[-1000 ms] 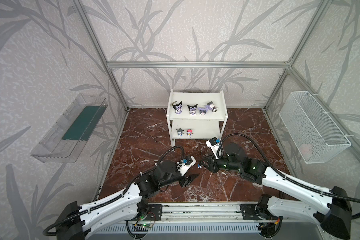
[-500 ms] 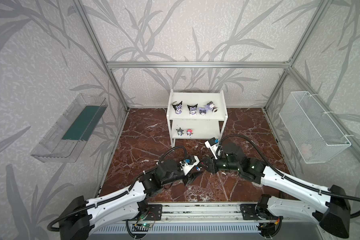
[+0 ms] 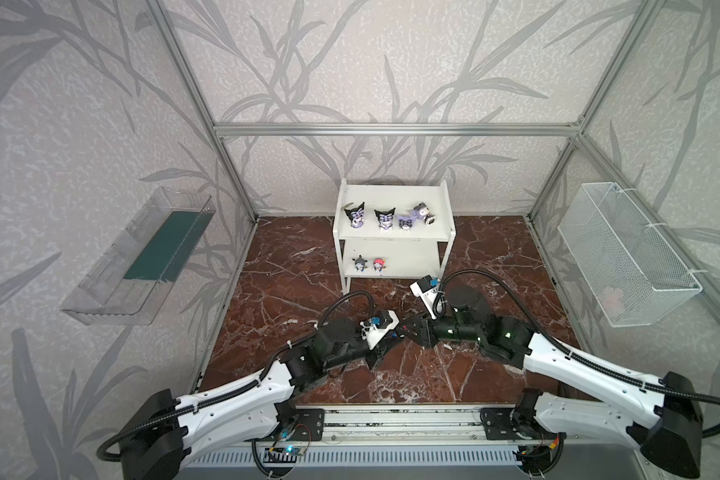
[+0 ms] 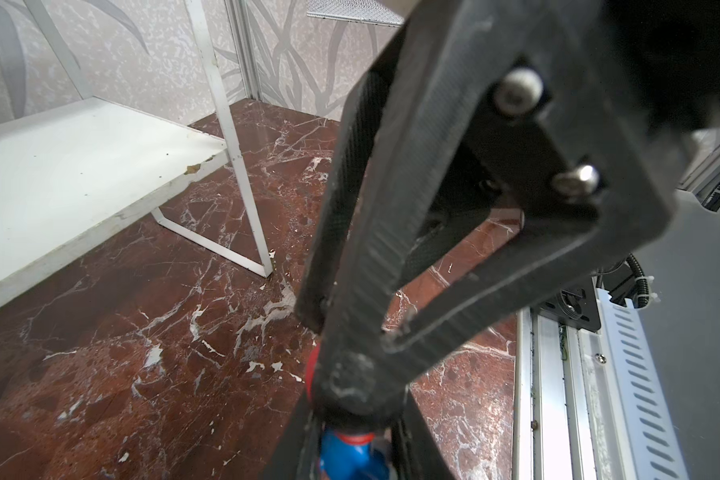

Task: Place and organize the plastic toys onto the shelf
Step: 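Close the right gripper on the penguin held up by the left gripper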

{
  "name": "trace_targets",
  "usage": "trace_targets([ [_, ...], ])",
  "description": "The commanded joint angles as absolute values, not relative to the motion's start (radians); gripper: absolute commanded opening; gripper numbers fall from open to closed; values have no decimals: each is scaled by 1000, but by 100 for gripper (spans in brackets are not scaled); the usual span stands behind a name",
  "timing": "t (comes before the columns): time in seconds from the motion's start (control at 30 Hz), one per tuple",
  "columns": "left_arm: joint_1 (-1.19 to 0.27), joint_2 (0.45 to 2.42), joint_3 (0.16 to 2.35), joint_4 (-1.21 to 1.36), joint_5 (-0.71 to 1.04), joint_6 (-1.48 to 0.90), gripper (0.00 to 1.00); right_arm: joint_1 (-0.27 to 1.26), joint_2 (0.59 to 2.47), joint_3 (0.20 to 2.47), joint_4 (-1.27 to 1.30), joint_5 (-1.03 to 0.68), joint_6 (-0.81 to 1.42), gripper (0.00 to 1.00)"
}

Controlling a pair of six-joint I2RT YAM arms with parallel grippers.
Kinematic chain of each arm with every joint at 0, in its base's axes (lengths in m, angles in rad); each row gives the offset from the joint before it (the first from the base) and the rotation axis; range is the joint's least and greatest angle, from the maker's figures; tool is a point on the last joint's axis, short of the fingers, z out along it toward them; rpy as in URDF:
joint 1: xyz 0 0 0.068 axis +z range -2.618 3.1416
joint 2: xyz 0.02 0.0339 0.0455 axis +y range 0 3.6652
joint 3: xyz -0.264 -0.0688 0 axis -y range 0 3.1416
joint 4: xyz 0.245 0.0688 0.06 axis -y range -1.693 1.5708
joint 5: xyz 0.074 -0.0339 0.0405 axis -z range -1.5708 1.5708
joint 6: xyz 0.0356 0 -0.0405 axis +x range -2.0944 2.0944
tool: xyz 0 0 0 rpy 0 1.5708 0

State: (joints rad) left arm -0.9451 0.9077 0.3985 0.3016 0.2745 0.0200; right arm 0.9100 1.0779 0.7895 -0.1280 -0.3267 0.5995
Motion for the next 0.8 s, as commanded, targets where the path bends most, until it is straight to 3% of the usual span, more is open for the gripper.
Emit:
trace_targets([
  [0.0,-953,868,359,388,288,-15,9,914,1015,765,6,-354,549,47],
  [0.1,-951,827,343,398,299,-39,7,885,939,644,173,-366,480,67],
  [0.23,-947,775,330,413,353,-91,7,802,881,522,349,-490,438,77],
  [0.63,-924,741,314,516,556,-209,6,788,912,485,587,-865,344,77],
  [0.77,-917,750,312,547,582,-225,6,790,939,491,615,-890,360,66],
])
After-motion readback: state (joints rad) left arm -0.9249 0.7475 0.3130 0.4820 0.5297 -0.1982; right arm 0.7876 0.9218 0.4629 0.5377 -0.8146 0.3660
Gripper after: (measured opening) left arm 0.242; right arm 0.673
